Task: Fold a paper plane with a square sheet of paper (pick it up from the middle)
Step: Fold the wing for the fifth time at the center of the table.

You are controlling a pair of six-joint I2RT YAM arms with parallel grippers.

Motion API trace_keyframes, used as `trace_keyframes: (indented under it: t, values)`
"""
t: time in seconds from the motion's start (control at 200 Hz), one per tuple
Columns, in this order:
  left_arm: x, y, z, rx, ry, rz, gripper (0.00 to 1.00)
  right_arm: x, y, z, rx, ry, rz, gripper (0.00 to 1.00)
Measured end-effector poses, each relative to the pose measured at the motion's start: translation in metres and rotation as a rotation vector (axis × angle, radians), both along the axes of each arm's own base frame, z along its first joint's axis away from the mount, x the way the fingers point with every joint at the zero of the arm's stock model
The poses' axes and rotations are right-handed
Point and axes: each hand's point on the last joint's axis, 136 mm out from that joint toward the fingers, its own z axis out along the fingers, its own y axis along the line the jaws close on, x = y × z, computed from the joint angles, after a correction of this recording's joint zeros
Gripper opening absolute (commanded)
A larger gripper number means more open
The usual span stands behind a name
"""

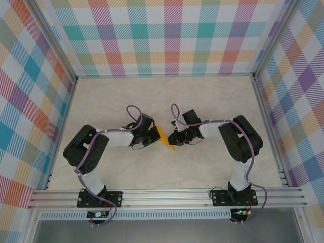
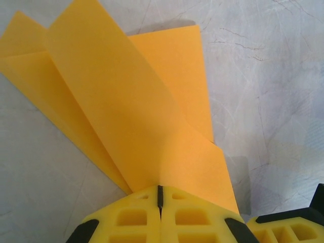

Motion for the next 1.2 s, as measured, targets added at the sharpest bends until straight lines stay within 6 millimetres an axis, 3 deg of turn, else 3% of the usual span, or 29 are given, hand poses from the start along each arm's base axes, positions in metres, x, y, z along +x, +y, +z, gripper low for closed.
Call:
trace_keyframes:
  t: [0.155, 0.4, 0.595, 1.2]
  values:
    - [0.0, 0.001, 0.004, -0.005, -0.006, -0.011, 0.11, 0.0, 0.003, 0.002, 0.031, 0.011, -0.003, 0.0]
    - [-0.006, -0.004, 0.032, -0.088, -0.083, -0.057, 0.14, 0.0, 0.006, -0.003, 0.069, 0.07, -0.032, 0.0]
    - [-0.017, -0.006, 0.025, -0.121, -0.068, -0.088, 0.14, 0.003, 0.005, -0.006, 0.082, 0.106, -0.056, 0.0]
    - [-0.018, -0.014, 0.005, -0.138, -0.037, -0.114, 0.11, 0.005, 0.001, -0.006, 0.108, 0.181, -0.094, 0.0]
